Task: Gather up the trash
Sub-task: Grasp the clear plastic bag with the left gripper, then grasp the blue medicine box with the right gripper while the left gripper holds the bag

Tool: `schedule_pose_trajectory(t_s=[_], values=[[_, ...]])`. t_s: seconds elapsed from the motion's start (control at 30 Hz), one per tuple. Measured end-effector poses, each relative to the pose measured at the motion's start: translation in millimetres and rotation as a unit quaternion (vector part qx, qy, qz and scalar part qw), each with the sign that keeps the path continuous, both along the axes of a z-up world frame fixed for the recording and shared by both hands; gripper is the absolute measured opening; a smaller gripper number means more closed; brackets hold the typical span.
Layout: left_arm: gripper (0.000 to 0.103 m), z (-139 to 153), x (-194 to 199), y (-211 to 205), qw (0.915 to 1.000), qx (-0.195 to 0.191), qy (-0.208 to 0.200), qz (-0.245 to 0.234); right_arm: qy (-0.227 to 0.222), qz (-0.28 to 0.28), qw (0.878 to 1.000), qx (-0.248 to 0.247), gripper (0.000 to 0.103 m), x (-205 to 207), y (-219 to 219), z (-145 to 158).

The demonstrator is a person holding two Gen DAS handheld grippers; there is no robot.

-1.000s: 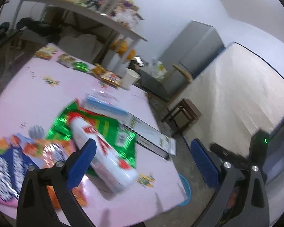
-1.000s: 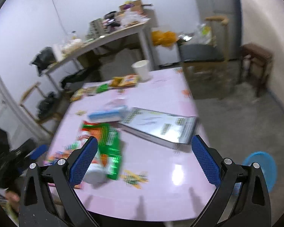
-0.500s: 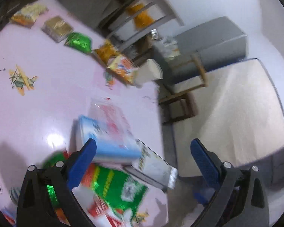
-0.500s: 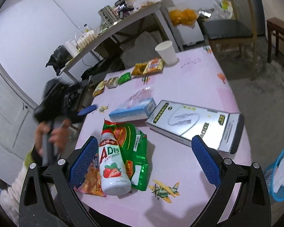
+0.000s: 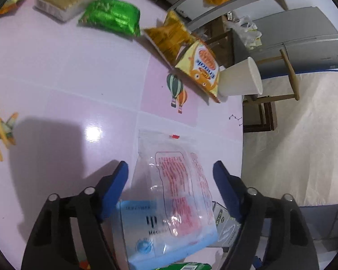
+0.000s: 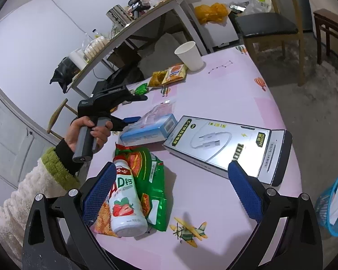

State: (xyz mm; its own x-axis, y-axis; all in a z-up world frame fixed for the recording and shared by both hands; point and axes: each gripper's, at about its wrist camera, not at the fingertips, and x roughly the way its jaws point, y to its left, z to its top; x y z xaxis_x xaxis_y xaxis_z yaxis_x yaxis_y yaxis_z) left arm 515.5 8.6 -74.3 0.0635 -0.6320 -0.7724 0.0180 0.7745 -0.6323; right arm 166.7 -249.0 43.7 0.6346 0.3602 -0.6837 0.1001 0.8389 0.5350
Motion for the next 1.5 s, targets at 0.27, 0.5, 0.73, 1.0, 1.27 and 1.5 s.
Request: schedule_pose_trajectory(t_s=[0.27,0.5,0.73,1.0,1.27,1.5], values=[[0.051,-10.5,5.4,-2.2,0.9997,-0.015,0.019,0.002,0.01,-0.002,1.0,0.009,0.095,5.0,-5.9,-9.8],[0.014,-11.7,0.9,4.8,0.9992,-0.036,0.018,0.005,0.012,0.008,1.0,0.005,0.095,12.0,-1.8,-8.7],[0.004,10.2,-4.0,24.5,0.9961,-0.084,-0.016,0.024,-0.015,0.063,0.997,-0.038,0.095,37.9,17.2,12.2],[0.003,62.0,-26.8,76.7,0.9827,-0.139,-0.092,0.08,-0.051,0.231,0.964,-0.118,0.095,97.8,66.2,29.4],[0.002,90.0,-58.3,138.9,0.9645,-0.18,-0.126,0.146,0.014,0.379,0.892,-0.246,0.095,186.9,146.8,-20.8],[0.002,85.4,-78.2,164.0,0.9604,-0.19,-0.117,0.167,0.059,0.436,0.853,-0.28,0.095,212.8,181.2,-70.7]])
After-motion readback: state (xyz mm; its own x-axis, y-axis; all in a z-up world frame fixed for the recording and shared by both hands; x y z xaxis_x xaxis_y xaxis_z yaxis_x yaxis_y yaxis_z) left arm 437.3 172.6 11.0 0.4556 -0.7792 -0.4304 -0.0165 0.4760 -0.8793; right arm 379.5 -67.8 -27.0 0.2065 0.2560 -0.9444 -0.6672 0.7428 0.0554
